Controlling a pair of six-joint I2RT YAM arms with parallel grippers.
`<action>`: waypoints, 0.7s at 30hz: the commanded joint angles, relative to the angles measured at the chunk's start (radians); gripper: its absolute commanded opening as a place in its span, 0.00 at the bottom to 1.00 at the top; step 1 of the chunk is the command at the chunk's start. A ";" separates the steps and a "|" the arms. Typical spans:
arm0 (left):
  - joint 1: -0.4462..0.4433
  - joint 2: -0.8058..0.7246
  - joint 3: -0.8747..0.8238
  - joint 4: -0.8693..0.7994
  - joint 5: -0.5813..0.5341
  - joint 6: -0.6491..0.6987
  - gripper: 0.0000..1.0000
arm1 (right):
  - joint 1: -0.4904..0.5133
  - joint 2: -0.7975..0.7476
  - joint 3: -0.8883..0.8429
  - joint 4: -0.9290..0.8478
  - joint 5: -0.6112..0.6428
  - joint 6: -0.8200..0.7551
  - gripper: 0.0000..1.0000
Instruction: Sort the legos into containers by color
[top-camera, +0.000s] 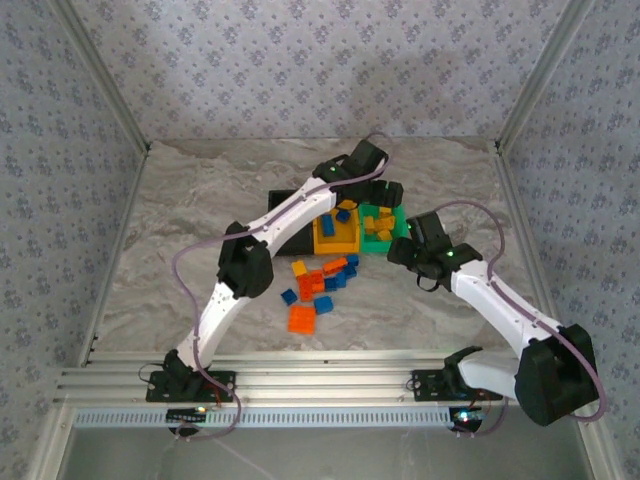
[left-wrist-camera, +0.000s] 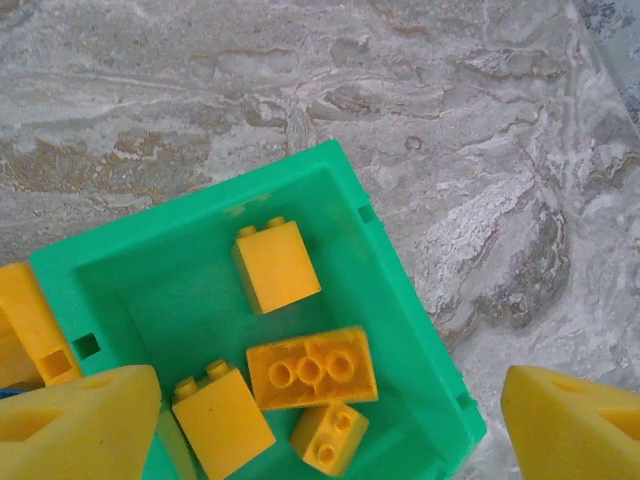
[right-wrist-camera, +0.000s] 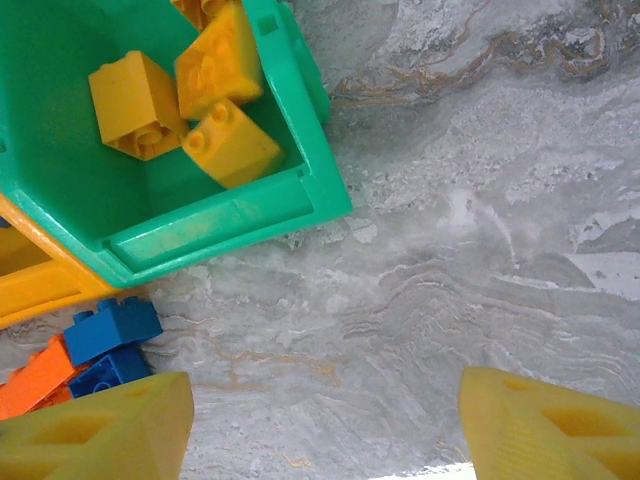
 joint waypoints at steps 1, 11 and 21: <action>-0.006 -0.084 0.025 -0.045 0.004 0.023 0.89 | -0.006 -0.019 -0.005 0.019 -0.034 -0.005 0.72; -0.030 -0.762 -0.934 0.365 -0.045 -0.055 0.99 | 0.081 0.034 -0.007 0.111 -0.188 -0.093 0.72; -0.037 -1.461 -1.720 0.312 -0.316 -0.275 0.99 | 0.405 0.260 0.081 0.115 -0.227 -0.172 0.72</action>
